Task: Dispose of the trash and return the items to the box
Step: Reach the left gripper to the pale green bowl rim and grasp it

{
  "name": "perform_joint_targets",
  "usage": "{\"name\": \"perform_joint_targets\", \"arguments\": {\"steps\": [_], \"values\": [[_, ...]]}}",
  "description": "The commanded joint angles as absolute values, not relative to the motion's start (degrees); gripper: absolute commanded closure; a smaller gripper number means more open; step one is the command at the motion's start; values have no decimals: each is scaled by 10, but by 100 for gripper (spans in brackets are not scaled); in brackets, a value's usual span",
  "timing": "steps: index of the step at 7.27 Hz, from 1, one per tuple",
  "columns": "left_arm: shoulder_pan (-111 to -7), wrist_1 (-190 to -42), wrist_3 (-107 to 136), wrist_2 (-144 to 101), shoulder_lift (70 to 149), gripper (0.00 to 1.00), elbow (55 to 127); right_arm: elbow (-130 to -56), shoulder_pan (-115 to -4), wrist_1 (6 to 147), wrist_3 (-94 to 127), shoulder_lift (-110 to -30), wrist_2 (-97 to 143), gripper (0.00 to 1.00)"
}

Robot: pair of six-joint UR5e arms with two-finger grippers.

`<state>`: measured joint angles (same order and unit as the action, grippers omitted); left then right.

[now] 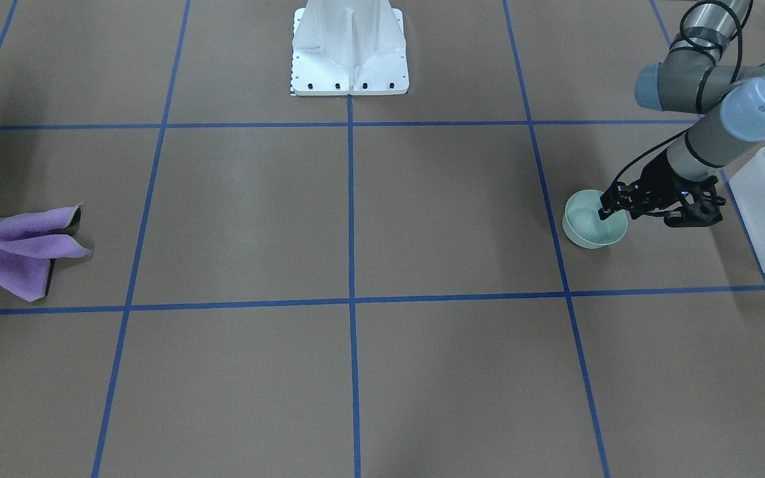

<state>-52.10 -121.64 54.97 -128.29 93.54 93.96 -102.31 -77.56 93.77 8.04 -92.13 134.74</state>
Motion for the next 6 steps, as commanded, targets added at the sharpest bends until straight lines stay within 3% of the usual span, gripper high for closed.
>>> {"name": "perform_joint_targets", "arguments": {"steps": [1, 2, 3, 6], "values": [[-507, -1218, 554, -1265, 935, 42, 933, -1022, -774, 938, 81, -921, 1347, 0], [-506, -1218, 555, -1264, 934, 83, 933, -1021, -773, 938, 81, -921, 1347, 0], [-506, -1218, 556, -1265, 934, 100, 933, -1021, -773, 938, 81, -922, 1347, 0], [-545, -1215, 548, -1343, 931, 100, 956, -1023, -774, 938, 81, -922, 1346, 0]]}}
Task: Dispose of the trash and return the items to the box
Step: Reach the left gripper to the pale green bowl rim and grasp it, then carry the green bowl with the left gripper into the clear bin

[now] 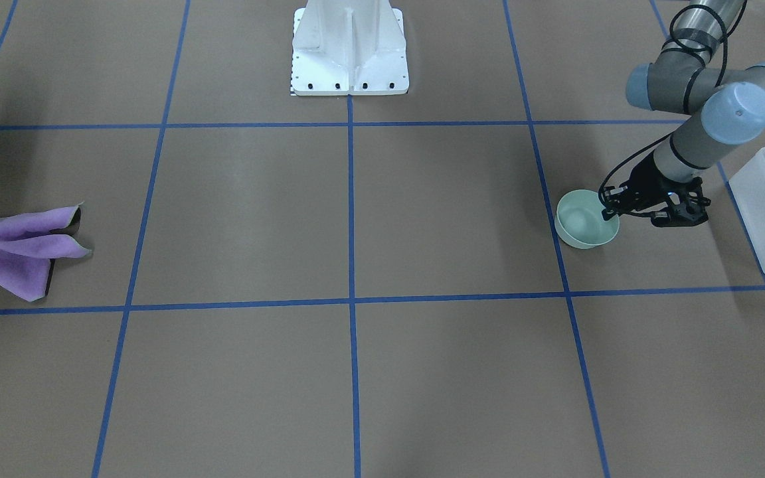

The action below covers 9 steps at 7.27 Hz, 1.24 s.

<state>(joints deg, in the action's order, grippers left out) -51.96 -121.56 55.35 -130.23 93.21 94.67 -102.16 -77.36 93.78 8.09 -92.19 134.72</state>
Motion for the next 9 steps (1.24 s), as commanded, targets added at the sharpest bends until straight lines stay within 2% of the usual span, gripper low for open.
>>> {"name": "perform_joint_targets", "arguments": {"steps": [1, 3, 5, 8, 9], "values": [[-607, -1217, 528, -1400, 917, 100, 960, -1025, -774, 938, 81, -922, 1346, 0], [-754, -1215, 321, -1481, 859, 100, 928, -1025, -774, 937, 81, -922, 1345, 0], [-866, -1181, 98, -1481, 853, 100, 822, -1025, -774, 938, 81, -922, 1345, 0], [-993, -1042, -198, -1426, 890, 100, 724, -1025, -774, 938, 81, -922, 1344, 0], [-1024, -1024, -260, -1406, 927, 100, 664, -1025, -774, 938, 81, -922, 1343, 0]]}}
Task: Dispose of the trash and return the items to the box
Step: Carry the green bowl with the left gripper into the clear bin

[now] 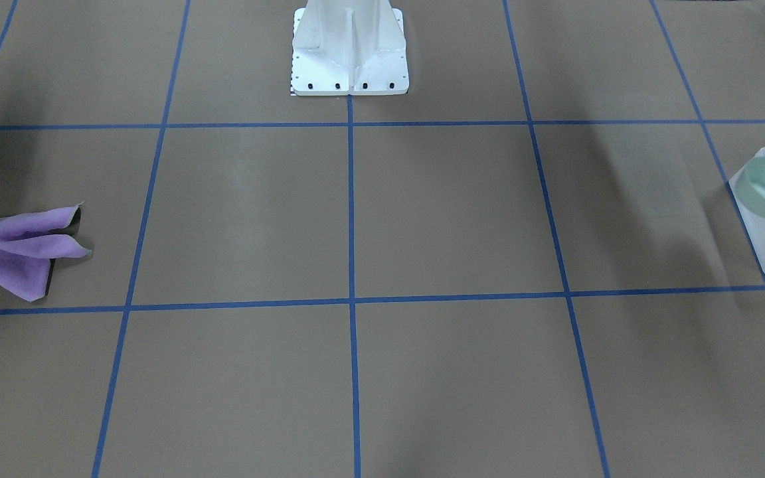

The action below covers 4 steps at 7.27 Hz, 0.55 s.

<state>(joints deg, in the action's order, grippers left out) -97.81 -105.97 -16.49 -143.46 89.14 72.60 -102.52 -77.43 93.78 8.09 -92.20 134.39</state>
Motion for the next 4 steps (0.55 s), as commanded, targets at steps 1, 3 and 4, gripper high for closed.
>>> {"name": "perform_joint_targets", "arguments": {"steps": [1, 3, 4], "values": [[-1036, -1030, -295, -1404, 969, 100, 579, -1024, -774, 938, 81, -922, 1343, 0], [-1037, -1032, -306, -1404, 989, 100, 541, -1024, -774, 938, 81, -922, 1343, 0], [-1036, -1041, -307, -1400, 989, 100, 521, -1023, -773, 938, 82, -922, 1343, 0]]}}
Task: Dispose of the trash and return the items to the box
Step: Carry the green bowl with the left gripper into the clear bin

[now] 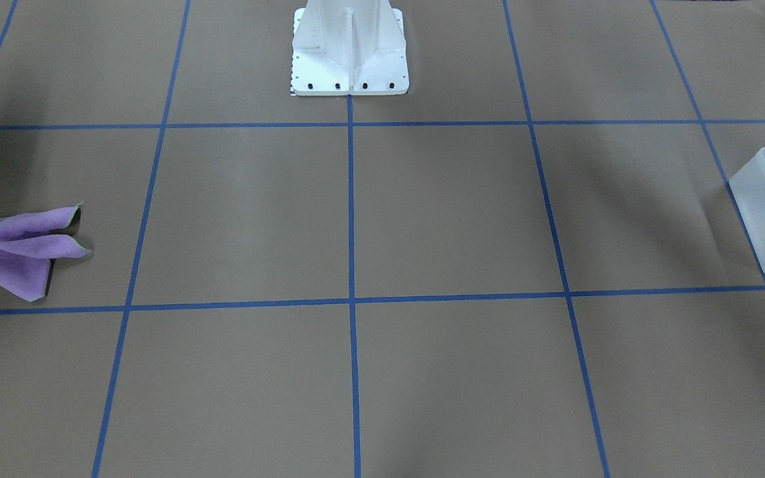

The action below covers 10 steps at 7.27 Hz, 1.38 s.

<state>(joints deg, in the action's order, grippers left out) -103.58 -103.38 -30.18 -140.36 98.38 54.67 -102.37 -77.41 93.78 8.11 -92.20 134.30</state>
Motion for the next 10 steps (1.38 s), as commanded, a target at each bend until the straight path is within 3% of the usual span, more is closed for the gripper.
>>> {"name": "perform_joint_targets", "arguments": {"steps": [1, 10], "values": [[-1036, -1062, -306, -1392, 991, 100, 497, -1021, -773, 938, 82, -922, 1343, 0], [-1033, -1077, -300, -1375, 1012, 100, 433, -1018, -773, 938, 82, -922, 1343, 0]]}}
